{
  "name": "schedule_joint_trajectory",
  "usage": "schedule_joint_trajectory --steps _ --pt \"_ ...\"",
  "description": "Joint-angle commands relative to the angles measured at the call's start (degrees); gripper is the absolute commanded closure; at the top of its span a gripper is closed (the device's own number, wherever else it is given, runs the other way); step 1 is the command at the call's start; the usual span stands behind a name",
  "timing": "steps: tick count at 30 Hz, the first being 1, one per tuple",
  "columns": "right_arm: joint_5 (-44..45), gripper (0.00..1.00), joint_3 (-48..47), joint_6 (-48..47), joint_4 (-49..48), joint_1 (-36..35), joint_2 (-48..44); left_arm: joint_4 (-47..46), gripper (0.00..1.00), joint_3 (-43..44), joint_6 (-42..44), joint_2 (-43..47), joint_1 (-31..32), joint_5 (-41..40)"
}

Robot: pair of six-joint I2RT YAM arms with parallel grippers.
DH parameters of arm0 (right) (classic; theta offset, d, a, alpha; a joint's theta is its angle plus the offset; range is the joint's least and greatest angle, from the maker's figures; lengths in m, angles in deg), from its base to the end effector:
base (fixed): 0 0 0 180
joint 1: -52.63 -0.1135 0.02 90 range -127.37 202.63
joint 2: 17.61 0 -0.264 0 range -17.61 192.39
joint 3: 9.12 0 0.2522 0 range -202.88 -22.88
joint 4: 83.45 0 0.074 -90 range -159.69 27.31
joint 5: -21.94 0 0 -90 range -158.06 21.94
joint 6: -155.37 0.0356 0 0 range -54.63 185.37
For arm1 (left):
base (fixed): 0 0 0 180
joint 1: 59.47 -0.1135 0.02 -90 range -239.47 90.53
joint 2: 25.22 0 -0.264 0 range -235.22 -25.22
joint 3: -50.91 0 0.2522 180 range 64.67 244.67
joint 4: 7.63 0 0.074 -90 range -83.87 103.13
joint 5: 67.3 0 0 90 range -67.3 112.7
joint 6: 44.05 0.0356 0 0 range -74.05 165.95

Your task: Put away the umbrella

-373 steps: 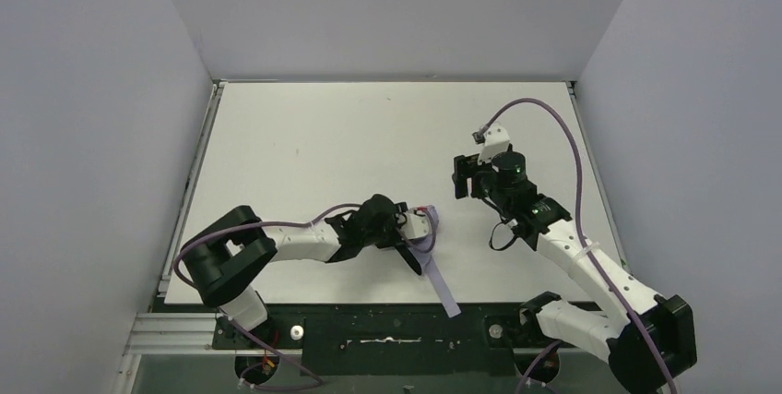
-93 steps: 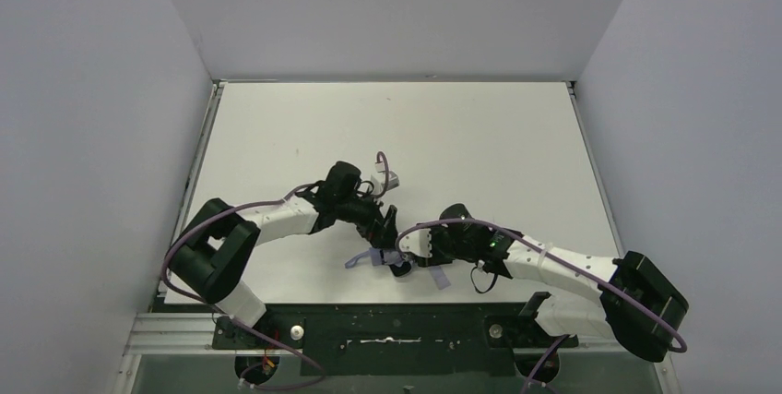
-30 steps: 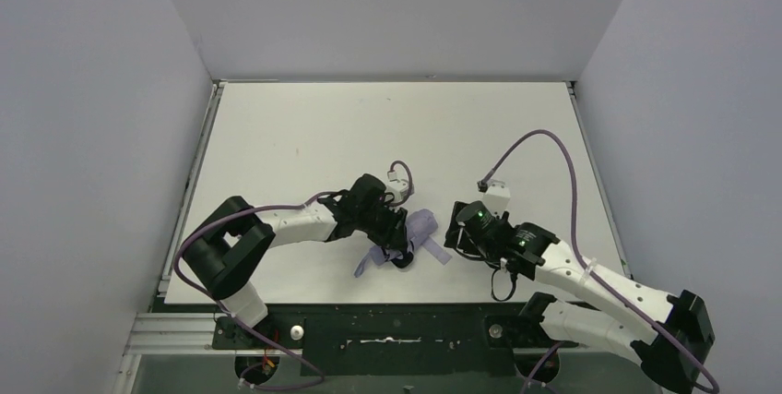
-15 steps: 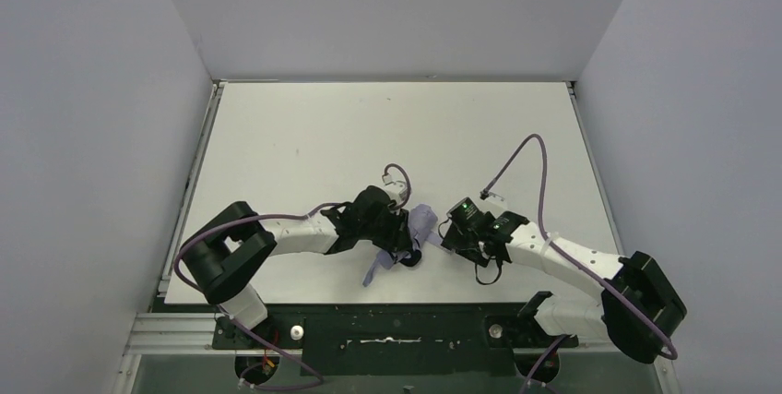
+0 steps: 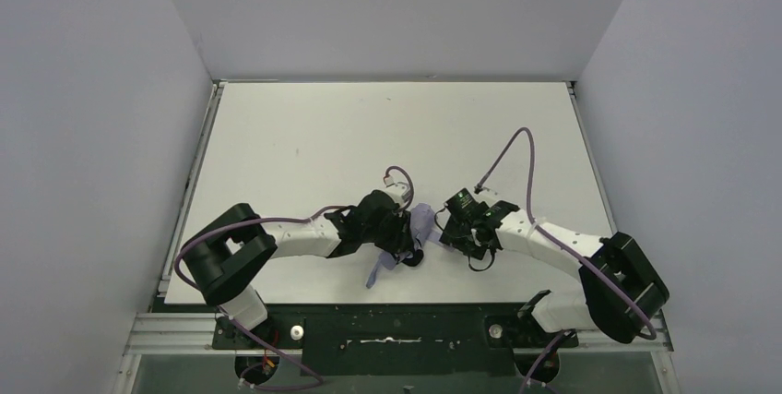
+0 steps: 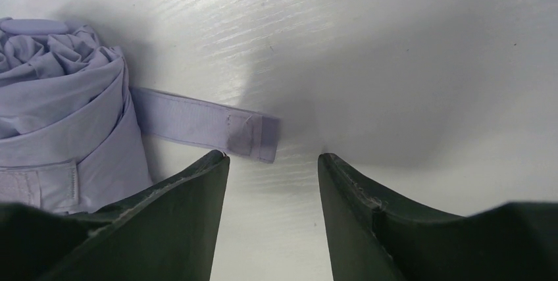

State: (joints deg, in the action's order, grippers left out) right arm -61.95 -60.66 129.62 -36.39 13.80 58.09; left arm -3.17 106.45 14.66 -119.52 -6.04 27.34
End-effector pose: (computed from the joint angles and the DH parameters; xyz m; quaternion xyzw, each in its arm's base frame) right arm 0.1739 0.1351 0.1625 0.2252 0.9591 0.0949 0.1425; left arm 0.1861 -0.2557 0.1439 0.1919 0.8969 -0.2947 0.2681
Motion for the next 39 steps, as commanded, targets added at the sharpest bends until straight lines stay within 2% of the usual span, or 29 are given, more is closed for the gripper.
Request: schedule_joint_trajectory --steps 1,14,29,34,39 --pt "1.7 0.48 -2.2 -1.8 -1.3 1.3 0.9 7.8 0.96 0.0 1.3 -2.1 0.4 -4.2" --pt "-0.2 0.53 -4.0 -4.8 -3.7 2.1 5.5 8.8 0.96 1.1 2.3 -3.0 1.1 -4.2" --pt "-0.3 0.61 -4.7 -8.0 -0.6 2.4 13.0 9.2 0.96 1.5 3.0 -3.1 1.7 -4.2" --pt "-0.2 0.66 -3.4 -7.9 -1.3 2.4 14.0 9.2 0.96 1.5 3.2 -3.0 1.7 -4.2" --pt "-0.9 0.77 -2.2 -8.0 -2.8 2.5 14.4 9.2 0.96 1.2 3.2 -3.1 1.7 -5.5"
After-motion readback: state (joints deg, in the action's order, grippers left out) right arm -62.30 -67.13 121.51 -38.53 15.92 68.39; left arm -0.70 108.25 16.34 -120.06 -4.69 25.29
